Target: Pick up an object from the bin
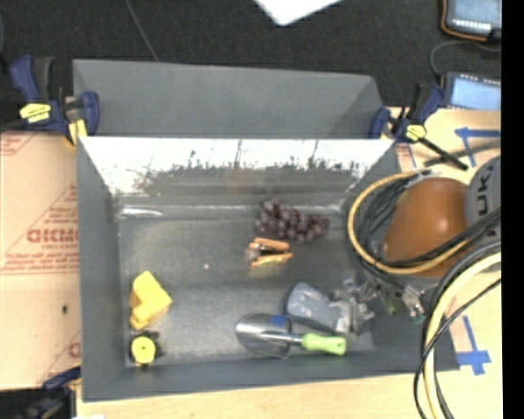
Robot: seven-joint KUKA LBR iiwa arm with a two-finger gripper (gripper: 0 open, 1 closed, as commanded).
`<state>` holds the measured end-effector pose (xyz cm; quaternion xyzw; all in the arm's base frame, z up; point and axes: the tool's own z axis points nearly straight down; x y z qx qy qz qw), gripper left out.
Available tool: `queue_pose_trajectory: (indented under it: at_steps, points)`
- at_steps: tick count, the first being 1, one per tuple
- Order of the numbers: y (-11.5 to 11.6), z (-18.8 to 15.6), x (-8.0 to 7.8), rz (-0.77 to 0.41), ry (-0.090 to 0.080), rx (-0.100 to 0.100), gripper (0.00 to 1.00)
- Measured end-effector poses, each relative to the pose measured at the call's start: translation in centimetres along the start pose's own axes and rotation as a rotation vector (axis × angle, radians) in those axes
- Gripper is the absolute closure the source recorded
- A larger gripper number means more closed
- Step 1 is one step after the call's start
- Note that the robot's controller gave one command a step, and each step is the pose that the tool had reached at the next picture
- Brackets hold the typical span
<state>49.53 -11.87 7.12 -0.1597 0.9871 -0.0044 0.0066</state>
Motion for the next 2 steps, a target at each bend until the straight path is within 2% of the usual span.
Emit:
queue_pose_trajectory:
  at_steps: [1, 2]
  points:
    - [0.0, 0.0, 0.0, -0.001, 0.0, 0.0, 1.0]
    - [-0.4, -16.1, 0.7, 0.02, -0.008, 0.005, 1.0]
